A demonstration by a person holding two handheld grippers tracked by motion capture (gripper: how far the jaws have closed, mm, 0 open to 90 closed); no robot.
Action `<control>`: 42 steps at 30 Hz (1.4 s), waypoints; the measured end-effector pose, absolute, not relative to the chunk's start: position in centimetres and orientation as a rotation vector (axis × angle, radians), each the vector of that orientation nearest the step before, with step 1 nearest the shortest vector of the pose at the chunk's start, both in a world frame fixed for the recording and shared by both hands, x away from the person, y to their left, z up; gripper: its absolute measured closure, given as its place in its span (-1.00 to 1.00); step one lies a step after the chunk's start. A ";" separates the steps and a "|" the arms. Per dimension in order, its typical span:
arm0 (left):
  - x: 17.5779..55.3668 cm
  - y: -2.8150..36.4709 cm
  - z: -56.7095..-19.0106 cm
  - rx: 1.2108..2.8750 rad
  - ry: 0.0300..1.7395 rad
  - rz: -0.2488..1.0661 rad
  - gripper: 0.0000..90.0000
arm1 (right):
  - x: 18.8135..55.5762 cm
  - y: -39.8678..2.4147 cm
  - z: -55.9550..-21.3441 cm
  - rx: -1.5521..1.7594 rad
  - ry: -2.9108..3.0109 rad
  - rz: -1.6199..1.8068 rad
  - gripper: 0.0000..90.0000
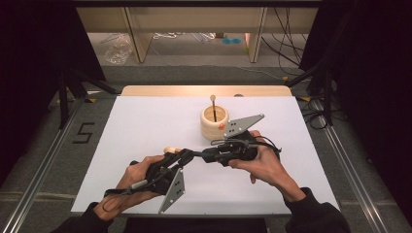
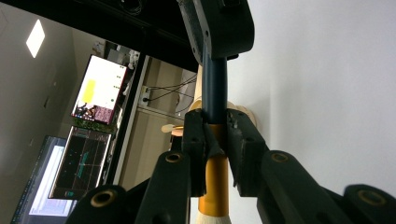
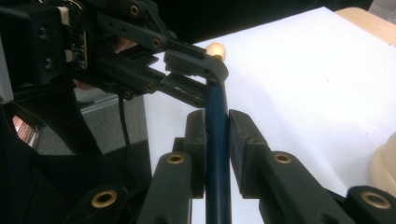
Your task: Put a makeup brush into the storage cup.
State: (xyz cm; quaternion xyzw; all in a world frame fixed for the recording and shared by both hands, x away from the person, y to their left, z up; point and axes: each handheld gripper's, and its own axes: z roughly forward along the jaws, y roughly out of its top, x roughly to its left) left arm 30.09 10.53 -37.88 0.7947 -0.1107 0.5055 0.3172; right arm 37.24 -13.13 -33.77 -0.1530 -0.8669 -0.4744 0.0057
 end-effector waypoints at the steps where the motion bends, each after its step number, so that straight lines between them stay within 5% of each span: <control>1: 30.1 10.5 -37.9 2.094 -0.297 1.333 0.74 | 37.2 -13.1 -33.8 -0.480 -2.713 -1.475 0.75; 42: 30.3 10.5 -38.4 2.113 -0.380 1.362 0.66 | 37.3 -12.9 -34.1 -0.455 -2.772 -1.322 0.76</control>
